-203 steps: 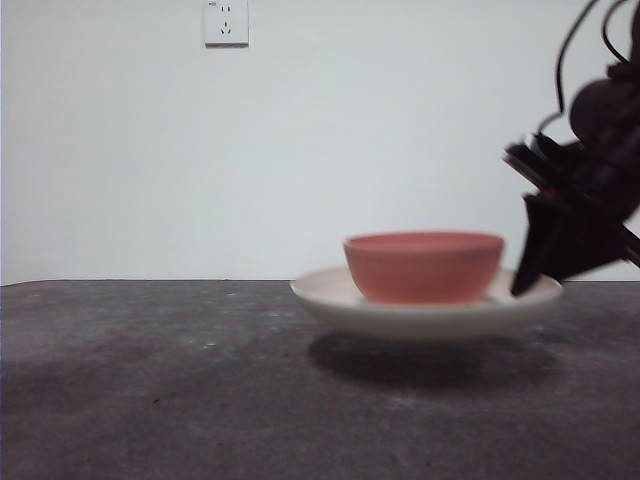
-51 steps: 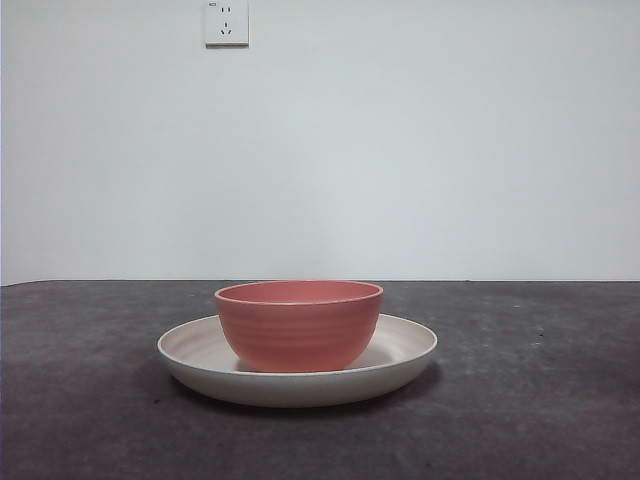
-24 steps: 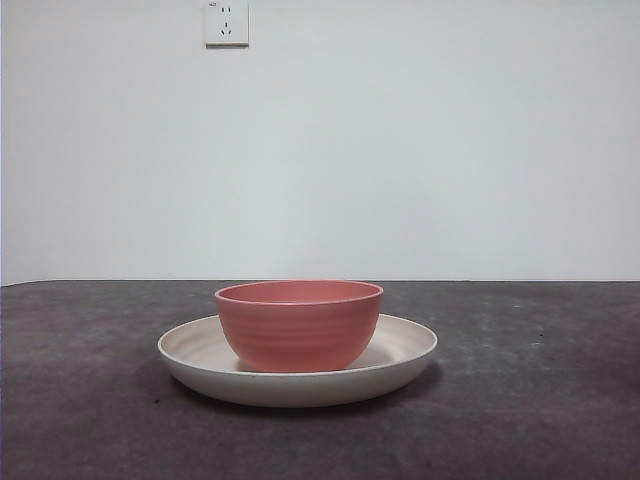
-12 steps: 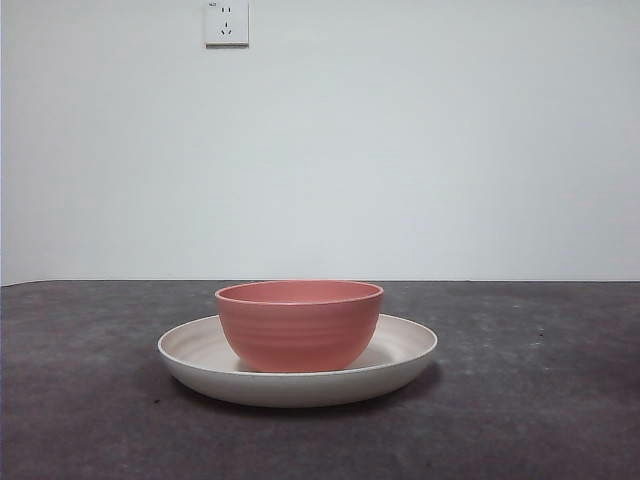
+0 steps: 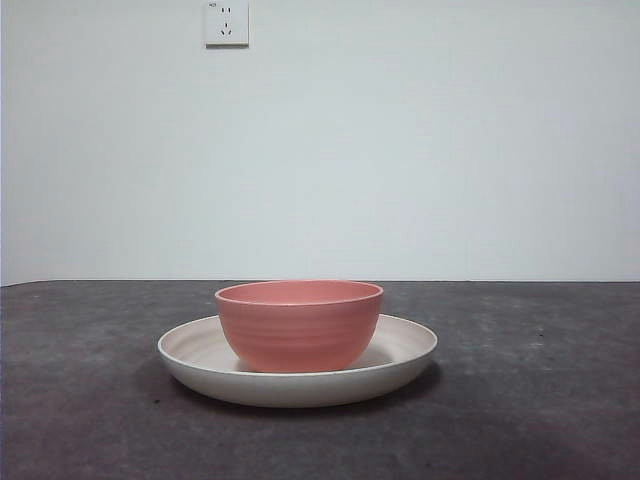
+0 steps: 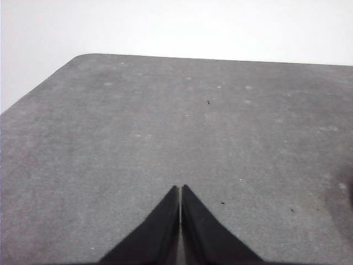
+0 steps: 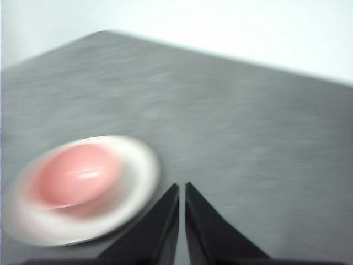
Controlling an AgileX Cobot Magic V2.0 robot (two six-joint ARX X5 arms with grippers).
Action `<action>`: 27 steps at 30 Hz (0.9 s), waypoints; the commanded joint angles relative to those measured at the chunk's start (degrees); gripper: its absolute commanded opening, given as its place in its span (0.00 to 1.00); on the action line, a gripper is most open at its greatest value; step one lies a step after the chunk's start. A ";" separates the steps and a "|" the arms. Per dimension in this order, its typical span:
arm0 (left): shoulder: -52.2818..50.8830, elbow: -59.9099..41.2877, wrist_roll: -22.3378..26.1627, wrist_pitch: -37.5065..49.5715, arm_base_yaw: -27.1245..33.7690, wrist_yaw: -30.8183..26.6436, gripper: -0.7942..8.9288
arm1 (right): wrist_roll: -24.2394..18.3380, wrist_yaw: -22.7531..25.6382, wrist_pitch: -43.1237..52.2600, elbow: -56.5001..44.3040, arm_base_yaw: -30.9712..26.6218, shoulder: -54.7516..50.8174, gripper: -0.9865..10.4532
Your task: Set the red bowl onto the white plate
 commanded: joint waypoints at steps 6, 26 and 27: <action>-0.11 -1.18 0.44 -0.35 0.02 0.04 0.09 | -2.05 9.64 14.25 -19.87 -10.03 -11.91 0.10; -0.11 -1.16 0.42 -0.33 0.02 0.04 0.09 | 3.61 17.75 15.80 -30.56 -13.18 -18.23 0.10; -0.11 -1.16 0.42 -0.33 0.02 0.04 0.09 | 3.69 18.01 15.82 -30.56 -13.18 -18.73 0.10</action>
